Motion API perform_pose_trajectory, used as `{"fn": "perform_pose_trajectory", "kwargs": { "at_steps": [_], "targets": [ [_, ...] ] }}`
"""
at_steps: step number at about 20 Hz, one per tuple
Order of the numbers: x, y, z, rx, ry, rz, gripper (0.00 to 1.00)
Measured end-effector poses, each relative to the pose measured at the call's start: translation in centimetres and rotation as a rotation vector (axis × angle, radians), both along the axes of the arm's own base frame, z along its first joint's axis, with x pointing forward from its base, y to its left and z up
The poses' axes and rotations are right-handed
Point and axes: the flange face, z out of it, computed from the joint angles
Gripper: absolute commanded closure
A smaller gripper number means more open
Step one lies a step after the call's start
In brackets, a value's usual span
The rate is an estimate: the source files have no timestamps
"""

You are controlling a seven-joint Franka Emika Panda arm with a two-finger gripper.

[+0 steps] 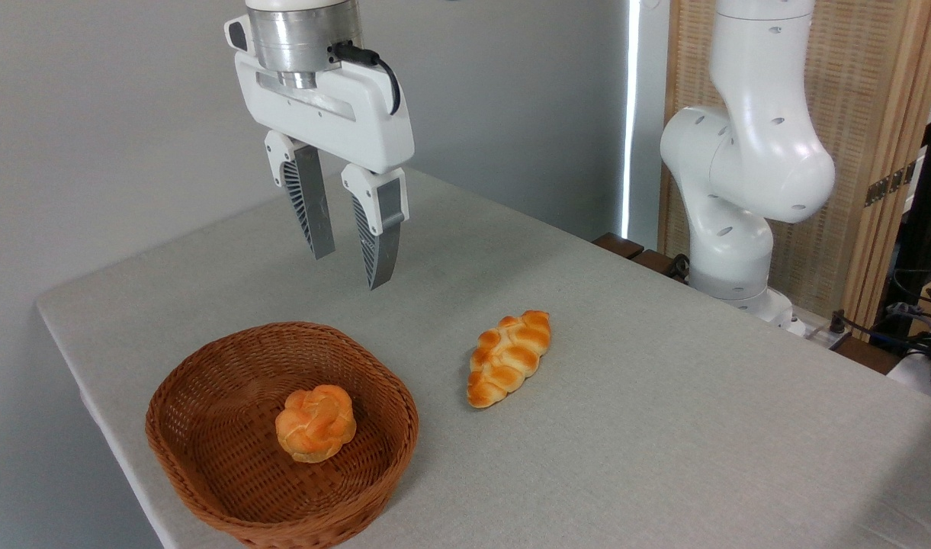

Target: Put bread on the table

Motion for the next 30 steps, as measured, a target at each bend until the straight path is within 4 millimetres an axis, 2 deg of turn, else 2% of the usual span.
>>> {"fn": "perform_pose_trajectory", "kwargs": {
  "at_steps": [4,30],
  "targets": [
    [-0.23,0.51,-0.13,-0.004,0.024,0.010,0.00],
    [-0.21,0.67,-0.21,-0.029,0.031,0.019,0.00]
  ]
}}
